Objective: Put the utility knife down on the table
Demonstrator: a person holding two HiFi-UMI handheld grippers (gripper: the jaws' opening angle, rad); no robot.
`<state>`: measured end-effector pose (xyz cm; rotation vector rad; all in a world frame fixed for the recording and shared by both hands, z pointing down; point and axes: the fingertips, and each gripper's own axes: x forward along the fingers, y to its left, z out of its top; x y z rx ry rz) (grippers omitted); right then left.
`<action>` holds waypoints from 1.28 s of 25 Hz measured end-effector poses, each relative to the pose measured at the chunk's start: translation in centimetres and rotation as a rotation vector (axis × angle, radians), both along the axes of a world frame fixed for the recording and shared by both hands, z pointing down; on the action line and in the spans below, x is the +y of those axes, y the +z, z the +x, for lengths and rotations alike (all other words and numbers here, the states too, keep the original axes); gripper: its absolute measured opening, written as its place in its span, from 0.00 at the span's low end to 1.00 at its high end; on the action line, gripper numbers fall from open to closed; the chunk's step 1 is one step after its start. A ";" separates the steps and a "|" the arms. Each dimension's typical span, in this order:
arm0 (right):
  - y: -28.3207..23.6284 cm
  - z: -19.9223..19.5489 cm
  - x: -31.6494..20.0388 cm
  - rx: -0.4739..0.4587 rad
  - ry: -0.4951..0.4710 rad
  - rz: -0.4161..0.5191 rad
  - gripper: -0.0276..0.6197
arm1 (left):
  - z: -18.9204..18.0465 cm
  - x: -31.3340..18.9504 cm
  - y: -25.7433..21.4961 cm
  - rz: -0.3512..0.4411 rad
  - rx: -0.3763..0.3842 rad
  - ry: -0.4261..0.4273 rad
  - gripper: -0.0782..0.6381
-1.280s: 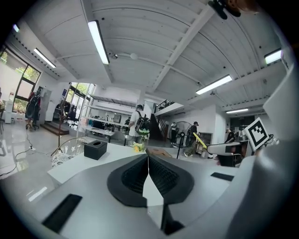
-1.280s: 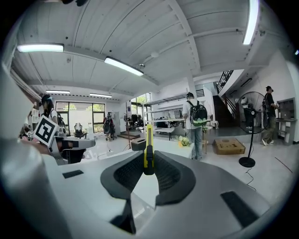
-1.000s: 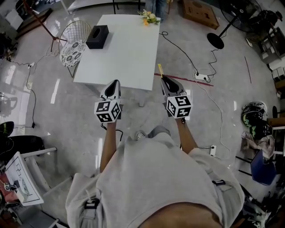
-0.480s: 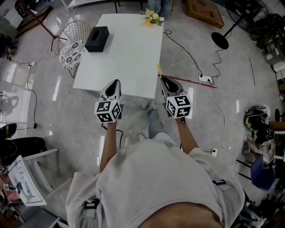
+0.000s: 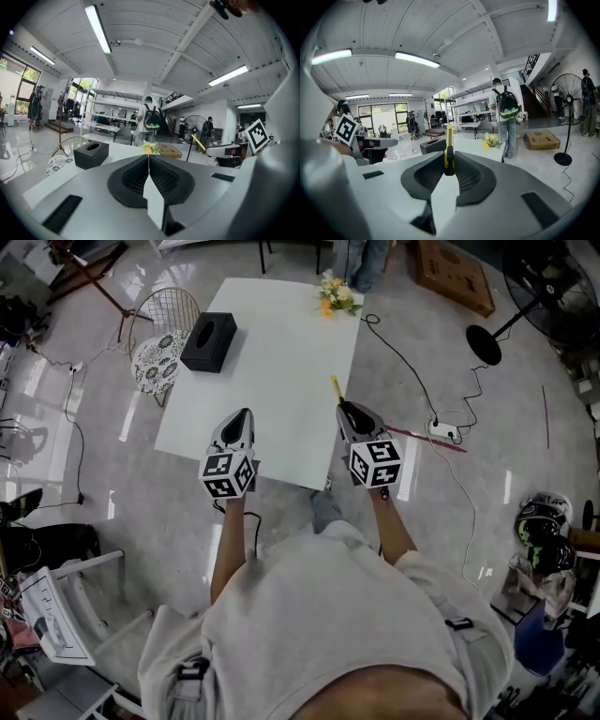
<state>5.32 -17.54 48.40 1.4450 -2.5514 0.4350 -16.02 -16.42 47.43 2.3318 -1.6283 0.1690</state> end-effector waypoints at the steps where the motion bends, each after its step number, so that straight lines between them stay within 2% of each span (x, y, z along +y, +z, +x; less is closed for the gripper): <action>1: 0.0 0.1 -1.0 -0.001 -0.007 -0.003 0.17 | 0.1 -0.8 0.0 -0.003 -0.001 -0.007 0.14; 15: 1.7 1.3 -12.2 -0.036 -0.076 -0.064 0.17 | 1.9 -11.0 0.5 -0.046 -0.048 -0.066 0.14; 24: 4.9 1.1 -14.1 -0.033 -0.097 -0.135 0.17 | 1.9 -12.2 2.6 -0.099 -0.067 -0.074 0.14; 32: 7.4 1.1 -13.9 0.001 -0.059 -0.190 0.17 | 1.5 -13.4 5.0 -0.141 -0.049 -0.028 0.14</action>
